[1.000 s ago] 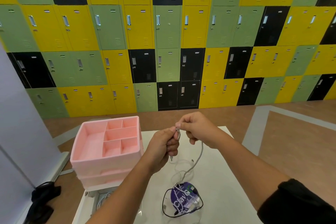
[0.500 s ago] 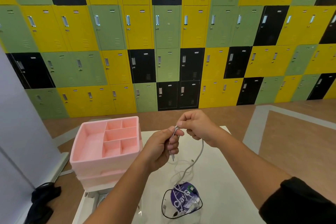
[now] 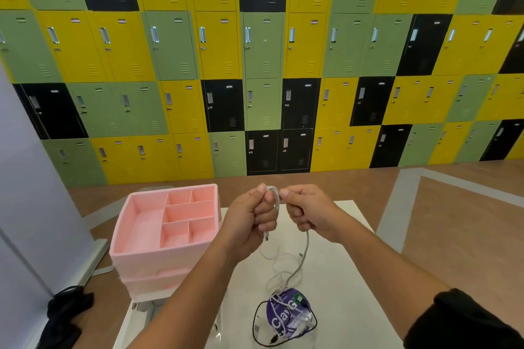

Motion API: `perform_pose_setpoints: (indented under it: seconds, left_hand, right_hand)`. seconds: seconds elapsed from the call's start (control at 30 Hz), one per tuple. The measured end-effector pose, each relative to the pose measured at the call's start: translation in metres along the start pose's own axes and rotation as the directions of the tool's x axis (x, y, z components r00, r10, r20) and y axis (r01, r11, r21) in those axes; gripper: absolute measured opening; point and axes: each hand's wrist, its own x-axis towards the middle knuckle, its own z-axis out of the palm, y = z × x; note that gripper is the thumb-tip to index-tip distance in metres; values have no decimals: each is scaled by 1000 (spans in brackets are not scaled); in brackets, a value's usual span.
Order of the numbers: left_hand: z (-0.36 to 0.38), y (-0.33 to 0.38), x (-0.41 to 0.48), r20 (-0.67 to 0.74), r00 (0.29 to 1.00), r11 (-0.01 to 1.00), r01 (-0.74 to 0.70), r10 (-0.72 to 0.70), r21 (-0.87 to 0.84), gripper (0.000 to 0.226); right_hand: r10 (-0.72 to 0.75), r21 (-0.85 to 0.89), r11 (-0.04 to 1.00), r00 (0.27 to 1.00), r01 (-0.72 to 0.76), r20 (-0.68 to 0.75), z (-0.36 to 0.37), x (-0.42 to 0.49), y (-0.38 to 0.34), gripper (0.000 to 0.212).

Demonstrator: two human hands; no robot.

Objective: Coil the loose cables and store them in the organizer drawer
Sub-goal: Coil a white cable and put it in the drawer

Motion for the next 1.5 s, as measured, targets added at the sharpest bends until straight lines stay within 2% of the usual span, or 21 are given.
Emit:
perform_pose_setpoints:
  seconds: [0.1, 0.23, 0.33, 0.43, 0.57, 0.67, 0.77, 0.9, 1.07, 1.17, 1.27, 1.4, 1.5]
  left_hand:
    - [1, 6, 7, -46, 997, 997, -63, 61, -47, 35]
    - [1, 9, 16, -144, 979, 989, -148, 144, -20, 34]
    - [0, 5, 21, -267, 935, 972, -212, 233, 105, 35]
    - [-3, -5, 25, -338, 875, 909, -222, 346, 353, 36]
    - [-11, -23, 28, -284, 853, 750, -173, 438, 639, 36]
    - [-16, -33, 23, -176, 894, 637, -145, 412, 757, 36]
    - [-21, -38, 15, -114, 944, 589, -96, 309, 802, 39]
    - [-18, -31, 11, -97, 984, 652, -24, 149, 758, 40]
    - [-13, -16, 6, -121, 993, 837, 77, -13, 542, 42]
    - [-13, -11, 2, -90, 992, 857, 123, -90, 501, 43]
    - [-13, -5, -2, -40, 991, 896, 135, -130, 424, 42]
    - [-15, 3, -2, -14, 992, 943, 126, -128, 307, 41]
    - [-15, 10, 1, -4, 997, 995, 71, -71, 75, 39]
  right_hand:
    - [40, 24, 999, 999, -39, -7, 11, -4, 15, 39]
    - [109, -70, 992, 994, -107, 20, 28, -9, 32, 37]
    - [133, -183, 976, 988, -118, 73, 35, -13, 37, 32]
    - [153, -329, 938, 982, -109, 111, 38, -16, 32, 28]
    - [202, -593, 803, 962, -54, 186, 37, -19, 8, 25]
    - [75, -773, 629, 984, 76, 158, 31, -18, -11, 22]
    - [-29, -787, 613, 997, 75, 73, 21, -15, -20, 16]
    - [-118, -760, 648, 992, 49, -36, 13, -10, -20, 7]
    - [-212, -671, 738, 968, 68, -135, 4, -4, -16, 17]
    - [-236, -594, 794, 967, 132, -100, 0, -2, -17, 15]
    - [-229, -490, 850, 973, 194, -10, -1, -1, -17, 7]
    - [-181, -320, 933, 983, 166, -18, 0, 0, -7, 12]
    - [-101, -280, 956, 995, 92, -18, 1, -1, 7, 18]
